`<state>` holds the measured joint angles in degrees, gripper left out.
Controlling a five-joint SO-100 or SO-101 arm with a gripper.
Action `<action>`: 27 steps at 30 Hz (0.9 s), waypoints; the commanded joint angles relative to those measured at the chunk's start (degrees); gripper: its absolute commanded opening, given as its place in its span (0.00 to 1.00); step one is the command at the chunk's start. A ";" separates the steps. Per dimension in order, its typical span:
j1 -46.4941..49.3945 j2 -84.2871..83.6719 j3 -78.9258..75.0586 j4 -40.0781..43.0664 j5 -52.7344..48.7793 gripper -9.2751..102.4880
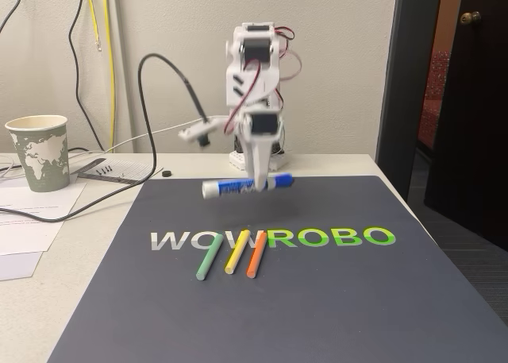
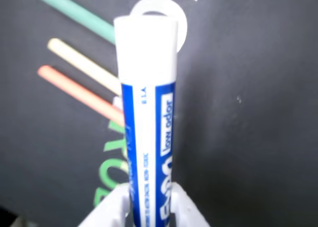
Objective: Pick up the blue marker.
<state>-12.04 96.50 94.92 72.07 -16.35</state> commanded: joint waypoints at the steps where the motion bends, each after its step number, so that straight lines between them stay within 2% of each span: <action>1: -1.32 8.88 0.35 1.58 5.36 0.13; 6: -2.81 27.42 11.78 -3.25 12.92 0.13; 11: -3.16 44.12 22.94 -6.24 15.47 0.13; 21: -3.34 61.26 37.09 -11.51 17.31 0.13; 27: -3.60 64.95 40.34 -13.54 18.98 0.13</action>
<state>-15.12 159.87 135.26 60.03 2.11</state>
